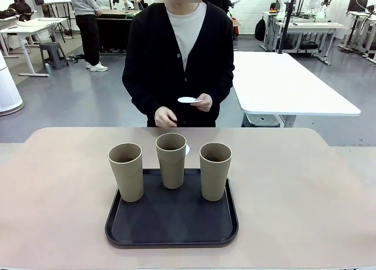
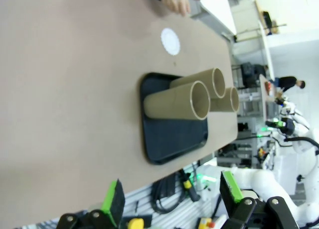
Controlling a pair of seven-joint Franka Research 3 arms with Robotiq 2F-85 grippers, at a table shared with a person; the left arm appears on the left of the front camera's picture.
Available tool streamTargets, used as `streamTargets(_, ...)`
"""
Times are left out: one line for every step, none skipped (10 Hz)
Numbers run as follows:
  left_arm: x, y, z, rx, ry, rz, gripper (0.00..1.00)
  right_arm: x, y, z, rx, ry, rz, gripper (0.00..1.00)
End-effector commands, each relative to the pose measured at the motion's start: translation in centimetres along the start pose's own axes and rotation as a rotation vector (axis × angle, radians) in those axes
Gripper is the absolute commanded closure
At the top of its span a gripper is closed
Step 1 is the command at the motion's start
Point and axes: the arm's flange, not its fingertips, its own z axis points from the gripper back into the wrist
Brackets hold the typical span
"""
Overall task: Place coasters on the table and set cups on them.
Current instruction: Pick up one Reusable plastic cup and place it on a coaster set by the human.
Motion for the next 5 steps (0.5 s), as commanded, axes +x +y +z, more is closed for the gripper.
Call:
streamTargets(-0.1,-0.1,0.1,-0.019,-0.002,-0.011,0.0,0.1,0.0,0.0,0.018,-0.002,0.013,0.0)
streamTargets(0.0,0.0,0.0,0.0,0.0,0.0,0.0,0.1,0.0,0.0,0.018,-0.002,0.013,0.0)
streamTargets(2.3,0.5,-1.1,0.035,0.079,-0.235,0.0,0.1,0.0,0.0,0.018,-0.002,0.013,0.0)
streamTargets(4.1,-0.3,-2.5,0.035,0.182,-0.426,0.0,0.1,0.0,0.0,0.018,-0.002,0.013,0.0)
streamTargets(5.8,-1.7,-3.4,0.071,0.231,-0.562,0.0,0.1,0.0,0.0,0.018,-0.002,0.013,0.0)
